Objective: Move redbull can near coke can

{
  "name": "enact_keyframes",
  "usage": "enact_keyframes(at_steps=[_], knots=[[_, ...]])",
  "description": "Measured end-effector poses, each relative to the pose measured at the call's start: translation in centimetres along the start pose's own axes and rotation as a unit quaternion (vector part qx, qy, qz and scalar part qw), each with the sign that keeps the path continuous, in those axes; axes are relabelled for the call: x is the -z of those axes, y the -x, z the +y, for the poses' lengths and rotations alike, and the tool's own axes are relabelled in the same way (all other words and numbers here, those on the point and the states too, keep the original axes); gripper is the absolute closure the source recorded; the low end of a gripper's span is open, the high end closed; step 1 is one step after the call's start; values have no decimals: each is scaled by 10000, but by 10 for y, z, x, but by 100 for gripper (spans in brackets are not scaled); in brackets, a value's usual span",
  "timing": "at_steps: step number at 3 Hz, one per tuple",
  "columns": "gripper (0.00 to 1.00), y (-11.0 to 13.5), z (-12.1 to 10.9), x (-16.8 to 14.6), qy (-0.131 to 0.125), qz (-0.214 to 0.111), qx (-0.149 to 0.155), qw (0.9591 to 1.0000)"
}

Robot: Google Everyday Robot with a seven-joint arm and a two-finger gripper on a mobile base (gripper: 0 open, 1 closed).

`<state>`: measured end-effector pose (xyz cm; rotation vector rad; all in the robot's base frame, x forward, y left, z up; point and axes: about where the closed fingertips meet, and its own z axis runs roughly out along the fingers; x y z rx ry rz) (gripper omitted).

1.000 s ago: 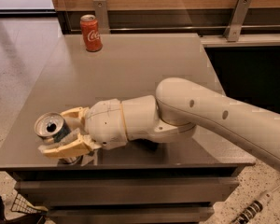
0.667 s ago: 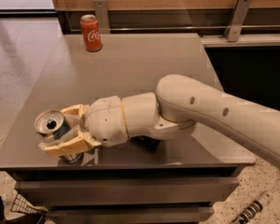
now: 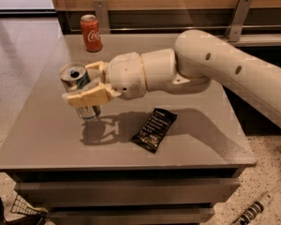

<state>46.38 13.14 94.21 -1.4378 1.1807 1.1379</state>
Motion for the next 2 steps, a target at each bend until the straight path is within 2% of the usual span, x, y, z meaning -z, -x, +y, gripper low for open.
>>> enact_keyframes(at_steps=[1, 2], knots=[[100, 13, -59, 35, -314, 13, -46, 9995], [100, 19, -127, 70, -791, -265, 49, 9965]])
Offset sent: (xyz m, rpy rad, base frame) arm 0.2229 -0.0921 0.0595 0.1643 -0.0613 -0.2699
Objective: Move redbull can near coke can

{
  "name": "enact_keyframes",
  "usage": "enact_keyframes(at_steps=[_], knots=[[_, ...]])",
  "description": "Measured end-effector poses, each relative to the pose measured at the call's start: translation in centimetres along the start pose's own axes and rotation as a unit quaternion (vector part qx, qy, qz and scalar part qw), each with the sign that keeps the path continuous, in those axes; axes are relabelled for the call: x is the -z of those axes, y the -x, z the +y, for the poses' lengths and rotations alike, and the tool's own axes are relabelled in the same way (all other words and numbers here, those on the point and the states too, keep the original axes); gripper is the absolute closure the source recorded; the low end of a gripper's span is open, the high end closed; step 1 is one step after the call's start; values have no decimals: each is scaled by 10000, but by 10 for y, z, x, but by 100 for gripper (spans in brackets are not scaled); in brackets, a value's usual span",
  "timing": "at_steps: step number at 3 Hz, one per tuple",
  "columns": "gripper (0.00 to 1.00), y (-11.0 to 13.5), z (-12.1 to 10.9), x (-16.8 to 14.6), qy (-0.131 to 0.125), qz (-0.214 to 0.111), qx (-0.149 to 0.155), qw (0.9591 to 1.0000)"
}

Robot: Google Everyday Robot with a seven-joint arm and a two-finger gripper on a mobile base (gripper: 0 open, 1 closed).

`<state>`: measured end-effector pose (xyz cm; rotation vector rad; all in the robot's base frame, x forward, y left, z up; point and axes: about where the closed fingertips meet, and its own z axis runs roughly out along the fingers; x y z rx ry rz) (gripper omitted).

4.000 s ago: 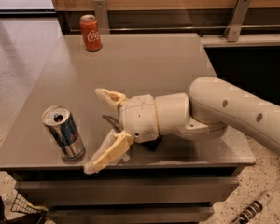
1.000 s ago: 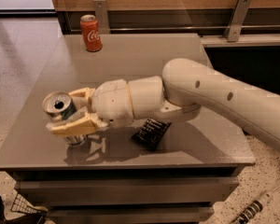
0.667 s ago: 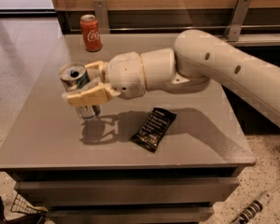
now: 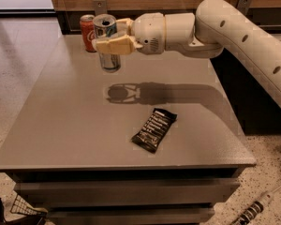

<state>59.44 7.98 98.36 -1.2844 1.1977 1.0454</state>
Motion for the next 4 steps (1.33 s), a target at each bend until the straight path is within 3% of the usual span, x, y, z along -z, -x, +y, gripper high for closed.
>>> enact_keyframes(at_steps=[1, 2, 3, 4], knots=[[100, 3, -61, 18, -579, -198, 96, 9981], [100, 4, -108, 22, -1180, -30, 119, 9929], [100, 4, -106, 21, -1156, -35, 119, 9932], [100, 0, -114, 20, -1287, 50, -7, 9917]])
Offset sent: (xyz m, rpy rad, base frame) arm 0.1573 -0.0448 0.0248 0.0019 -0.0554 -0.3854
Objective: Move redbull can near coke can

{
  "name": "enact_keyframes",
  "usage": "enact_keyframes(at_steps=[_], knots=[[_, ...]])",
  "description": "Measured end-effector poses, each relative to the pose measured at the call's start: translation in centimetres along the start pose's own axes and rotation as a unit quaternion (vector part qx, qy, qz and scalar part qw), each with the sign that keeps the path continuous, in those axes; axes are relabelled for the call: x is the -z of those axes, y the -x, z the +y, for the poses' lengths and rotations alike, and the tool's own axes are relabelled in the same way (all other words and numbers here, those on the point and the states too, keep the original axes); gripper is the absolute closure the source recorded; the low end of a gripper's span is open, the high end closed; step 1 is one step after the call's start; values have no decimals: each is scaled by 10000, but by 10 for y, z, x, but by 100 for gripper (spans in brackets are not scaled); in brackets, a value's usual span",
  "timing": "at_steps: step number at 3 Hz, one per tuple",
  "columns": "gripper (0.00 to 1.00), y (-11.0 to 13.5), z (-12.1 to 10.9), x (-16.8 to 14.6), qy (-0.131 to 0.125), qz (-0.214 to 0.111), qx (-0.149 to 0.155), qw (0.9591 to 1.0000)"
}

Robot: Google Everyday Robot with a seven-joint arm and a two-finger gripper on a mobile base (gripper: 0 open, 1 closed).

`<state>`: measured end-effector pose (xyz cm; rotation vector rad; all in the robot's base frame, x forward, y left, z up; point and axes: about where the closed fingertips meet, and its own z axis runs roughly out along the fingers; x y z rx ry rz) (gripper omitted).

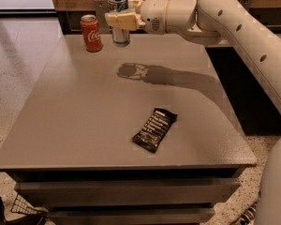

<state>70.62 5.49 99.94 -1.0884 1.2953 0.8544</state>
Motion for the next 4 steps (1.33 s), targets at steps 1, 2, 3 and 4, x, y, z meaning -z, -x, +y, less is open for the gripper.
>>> enact_keyframes(at_steps=[1, 2, 3, 4], knots=[[100, -13, -32, -1, -419, 57, -346, 9985], [100, -28, -69, -3, -986, 24, -632, 9931], [100, -39, -95, -10, -1320, -49, -701, 9888], [100, -46, -109, -33, -1408, 210, -662, 9876]])
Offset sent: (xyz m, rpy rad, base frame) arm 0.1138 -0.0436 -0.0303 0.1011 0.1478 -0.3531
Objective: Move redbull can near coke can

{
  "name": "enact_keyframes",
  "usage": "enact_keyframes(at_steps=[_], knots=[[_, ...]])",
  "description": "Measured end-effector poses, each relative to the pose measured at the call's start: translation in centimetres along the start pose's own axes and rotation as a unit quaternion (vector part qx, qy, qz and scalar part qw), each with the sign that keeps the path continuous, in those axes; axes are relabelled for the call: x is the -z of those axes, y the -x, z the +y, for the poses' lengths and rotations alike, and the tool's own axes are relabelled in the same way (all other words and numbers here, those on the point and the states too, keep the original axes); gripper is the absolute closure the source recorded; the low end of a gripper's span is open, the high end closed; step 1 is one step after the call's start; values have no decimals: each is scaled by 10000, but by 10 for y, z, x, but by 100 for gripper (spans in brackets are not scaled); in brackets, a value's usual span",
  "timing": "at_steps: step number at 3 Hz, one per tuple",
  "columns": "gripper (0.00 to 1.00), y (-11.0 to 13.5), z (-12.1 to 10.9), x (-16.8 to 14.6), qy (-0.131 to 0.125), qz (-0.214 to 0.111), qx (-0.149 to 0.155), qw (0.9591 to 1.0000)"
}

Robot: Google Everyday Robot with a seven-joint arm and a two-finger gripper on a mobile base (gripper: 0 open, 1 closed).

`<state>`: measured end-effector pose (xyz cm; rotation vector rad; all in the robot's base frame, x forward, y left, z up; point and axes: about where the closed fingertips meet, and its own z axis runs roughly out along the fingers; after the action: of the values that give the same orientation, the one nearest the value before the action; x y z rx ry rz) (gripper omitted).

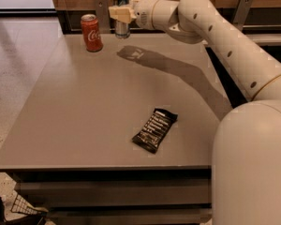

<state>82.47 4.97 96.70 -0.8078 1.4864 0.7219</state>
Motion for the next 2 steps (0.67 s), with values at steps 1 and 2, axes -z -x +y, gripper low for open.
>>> enact_keyframes(at_steps=[1, 2], knots=[[100, -22, -8, -22, -113, 415, -4, 9991], [100, -41, -12, -31, -246, 571, -72, 9980]])
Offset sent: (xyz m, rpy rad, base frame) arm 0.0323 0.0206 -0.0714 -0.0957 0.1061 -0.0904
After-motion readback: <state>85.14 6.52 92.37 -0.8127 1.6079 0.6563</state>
